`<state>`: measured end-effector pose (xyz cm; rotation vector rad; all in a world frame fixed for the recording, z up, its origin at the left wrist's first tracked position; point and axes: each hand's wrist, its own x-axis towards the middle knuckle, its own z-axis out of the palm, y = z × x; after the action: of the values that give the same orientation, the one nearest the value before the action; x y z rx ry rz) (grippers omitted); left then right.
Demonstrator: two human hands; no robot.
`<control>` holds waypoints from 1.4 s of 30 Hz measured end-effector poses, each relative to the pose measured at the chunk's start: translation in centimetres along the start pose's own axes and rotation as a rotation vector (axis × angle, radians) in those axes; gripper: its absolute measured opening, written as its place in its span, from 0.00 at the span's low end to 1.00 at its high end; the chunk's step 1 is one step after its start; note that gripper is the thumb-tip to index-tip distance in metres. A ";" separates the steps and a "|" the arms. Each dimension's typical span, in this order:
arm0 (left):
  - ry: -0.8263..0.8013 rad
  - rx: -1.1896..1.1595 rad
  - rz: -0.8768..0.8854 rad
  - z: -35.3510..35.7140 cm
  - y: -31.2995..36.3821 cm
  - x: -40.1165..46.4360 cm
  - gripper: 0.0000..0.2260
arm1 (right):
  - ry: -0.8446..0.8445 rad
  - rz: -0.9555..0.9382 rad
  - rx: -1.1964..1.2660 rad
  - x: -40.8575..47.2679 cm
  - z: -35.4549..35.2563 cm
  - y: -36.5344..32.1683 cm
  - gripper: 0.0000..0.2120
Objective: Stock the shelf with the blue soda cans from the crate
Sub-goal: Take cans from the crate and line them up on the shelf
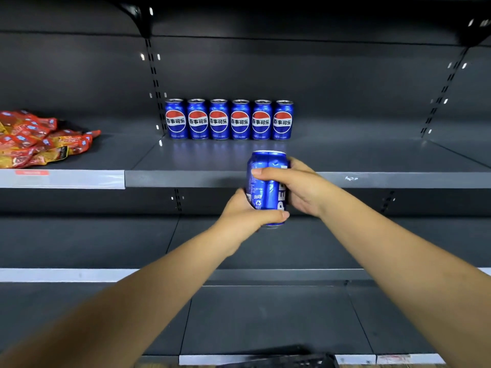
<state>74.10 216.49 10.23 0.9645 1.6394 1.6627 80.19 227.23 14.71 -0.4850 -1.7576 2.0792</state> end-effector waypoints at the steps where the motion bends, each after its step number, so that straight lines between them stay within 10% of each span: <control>1: -0.023 -0.034 -0.015 -0.5 0.2 0.0 0.19 | -0.036 0.006 0.012 -0.1 -0.1 -0.2 0.25; 8: -0.236 -0.104 -0.036 -1.9 1.3 -0.5 0.24 | -0.178 0.002 0.061 -1.1 -0.5 -1.0 0.14; 15: -0.082 -0.029 -0.083 -0.9 1.6 -0.1 0.17 | 0.081 -0.032 0.020 -0.6 0.7 -0.4 0.25; 24: -0.284 -0.174 -0.097 -2.2 3.2 0.0 0.15 | -0.144 -0.041 0.096 -0.4 0.0 -1.0 0.43; 31: -0.148 0.007 -0.014 -1.7 3.1 0.4 0.13 | 0.019 -0.121 0.053 -0.2 1.2 -1.2 0.22; 42: -0.267 -0.172 -0.045 -2.0 3.9 -0.6 0.24 | -0.155 -0.084 0.087 -0.8 0.8 -3.0 0.23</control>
<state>73.03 214.68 14.14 1.0069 1.3111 1.5417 80.71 226.63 17.83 -0.2262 -1.7300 2.1734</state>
